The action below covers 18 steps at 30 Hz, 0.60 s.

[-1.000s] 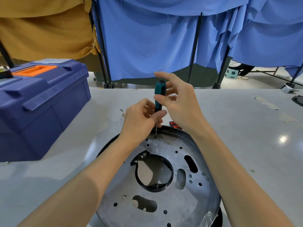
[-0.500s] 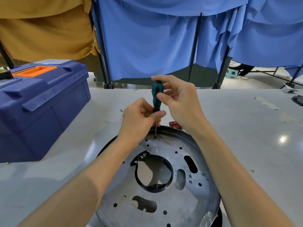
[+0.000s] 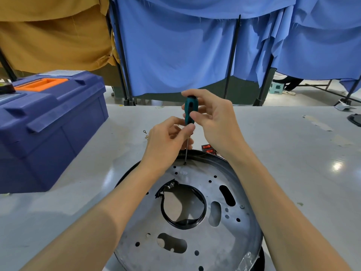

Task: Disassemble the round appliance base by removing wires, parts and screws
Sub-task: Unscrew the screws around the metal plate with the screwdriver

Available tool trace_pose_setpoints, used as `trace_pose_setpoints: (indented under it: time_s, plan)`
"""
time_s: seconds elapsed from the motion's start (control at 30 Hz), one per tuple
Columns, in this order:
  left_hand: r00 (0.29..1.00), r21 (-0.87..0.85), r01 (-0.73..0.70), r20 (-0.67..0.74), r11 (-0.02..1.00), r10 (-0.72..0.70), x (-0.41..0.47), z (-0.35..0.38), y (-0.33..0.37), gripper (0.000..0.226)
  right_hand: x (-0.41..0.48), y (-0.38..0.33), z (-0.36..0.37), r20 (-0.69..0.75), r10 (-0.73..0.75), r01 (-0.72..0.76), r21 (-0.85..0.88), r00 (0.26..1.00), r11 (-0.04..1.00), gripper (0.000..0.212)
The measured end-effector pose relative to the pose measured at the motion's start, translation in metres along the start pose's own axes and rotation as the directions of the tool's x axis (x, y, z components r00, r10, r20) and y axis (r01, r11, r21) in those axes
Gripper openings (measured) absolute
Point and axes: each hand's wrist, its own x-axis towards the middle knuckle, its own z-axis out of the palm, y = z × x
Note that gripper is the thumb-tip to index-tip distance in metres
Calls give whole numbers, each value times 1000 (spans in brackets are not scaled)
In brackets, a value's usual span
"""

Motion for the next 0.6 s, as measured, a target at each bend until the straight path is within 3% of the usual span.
trace_pose_setpoints:
  time_s: [0.17,0.3,0.4,0.6]
  plan:
    - [999,72,-21,36,997,19,0,1,-1,4,-2,-1,5,-1,-21,21,37,1000,999,28]
    - [1000,62,18,-7,998,-18,-1,0,0,24,-1,1,3,-16,-26,26,0,1000,1000,33]
    - [1000,28,16,1,999,-16,-1,0,2,15,0,0,1,-28,-21,20,-13,999,1000,44]
    - [999,84,23,32,996,-26,-2,3,4,11,-1,0,-1,20,-2,1,50,1000,999,39]
